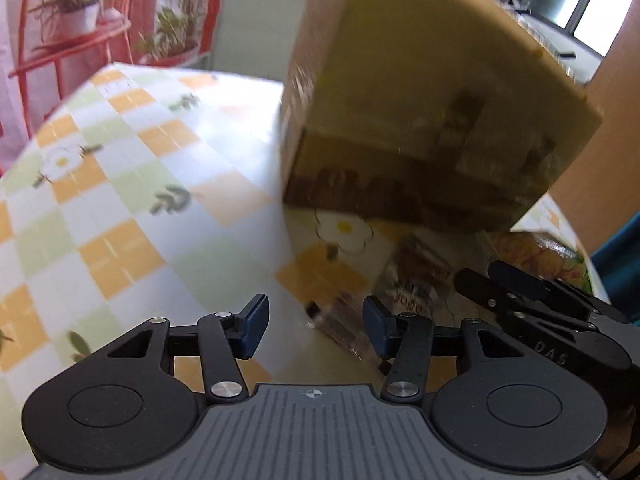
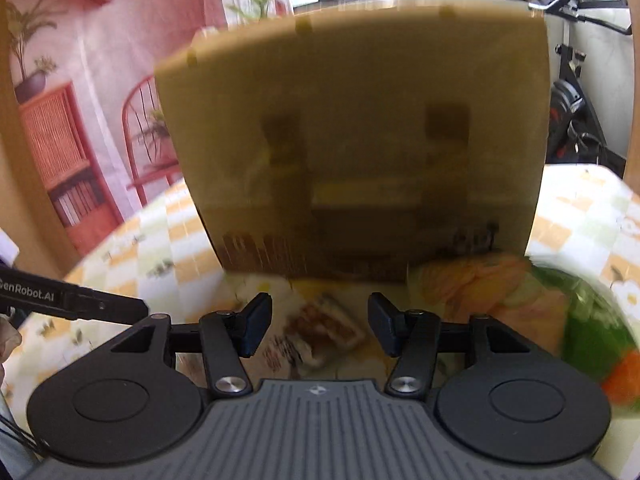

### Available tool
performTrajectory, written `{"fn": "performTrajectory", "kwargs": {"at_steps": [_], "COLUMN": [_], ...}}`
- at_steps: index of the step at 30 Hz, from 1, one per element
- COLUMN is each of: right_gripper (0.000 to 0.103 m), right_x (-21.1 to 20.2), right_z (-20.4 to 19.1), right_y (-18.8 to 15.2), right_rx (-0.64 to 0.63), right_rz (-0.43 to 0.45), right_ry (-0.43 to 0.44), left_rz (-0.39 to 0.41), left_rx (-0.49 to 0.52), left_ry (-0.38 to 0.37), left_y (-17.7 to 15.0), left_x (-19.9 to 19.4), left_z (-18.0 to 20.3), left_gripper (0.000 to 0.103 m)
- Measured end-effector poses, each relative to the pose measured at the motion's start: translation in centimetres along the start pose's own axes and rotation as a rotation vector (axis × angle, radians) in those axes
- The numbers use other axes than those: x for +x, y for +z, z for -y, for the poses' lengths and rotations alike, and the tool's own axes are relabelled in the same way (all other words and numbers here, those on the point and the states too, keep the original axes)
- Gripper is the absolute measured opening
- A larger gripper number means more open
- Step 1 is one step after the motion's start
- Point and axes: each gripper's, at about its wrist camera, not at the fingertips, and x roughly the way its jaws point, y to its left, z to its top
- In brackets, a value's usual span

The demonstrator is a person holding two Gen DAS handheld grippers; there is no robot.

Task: Organize snacks
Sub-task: 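Move both open tools back down to the remaining snacks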

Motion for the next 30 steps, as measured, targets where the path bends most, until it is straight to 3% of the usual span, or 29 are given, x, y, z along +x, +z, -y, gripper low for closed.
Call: {"fn": "performTrajectory", "kwargs": {"at_steps": [9, 16, 17, 19, 30], "right_gripper": [0.055, 0.055, 0.055, 0.055, 0.055], "right_x": [1.1, 1.1, 1.1, 1.1, 0.8], "right_z": [0.1, 0.1, 0.1, 0.1, 0.2], "right_y": [-2.4, -3.2, -3.3, -3.3, -3.6], "right_rx": [-0.047, -0.07, -0.073, -0.073, -0.077], "right_rz": [-0.001, 0.025, 0.028, 0.032, 0.03], "right_ry": [-0.027, -0.029, -0.029, -0.025, 0.003], "left_rz": [-0.039, -0.018, -0.013, -0.008, 0.03], "left_rx": [-0.019, 0.005, 0.017, 0.049, 0.119], "left_ry": [0.012, 0.045, 0.047, 0.087, 0.119], "left_y": [-1.5, -1.3, -1.5, -1.6, -1.8], "left_x": [1.6, 2.6, 2.8, 3.0, 3.1], "left_z": [1.0, 2.7, 3.0, 3.6, 4.5], "left_gripper": [0.054, 0.052, 0.049, 0.03, 0.025]}}
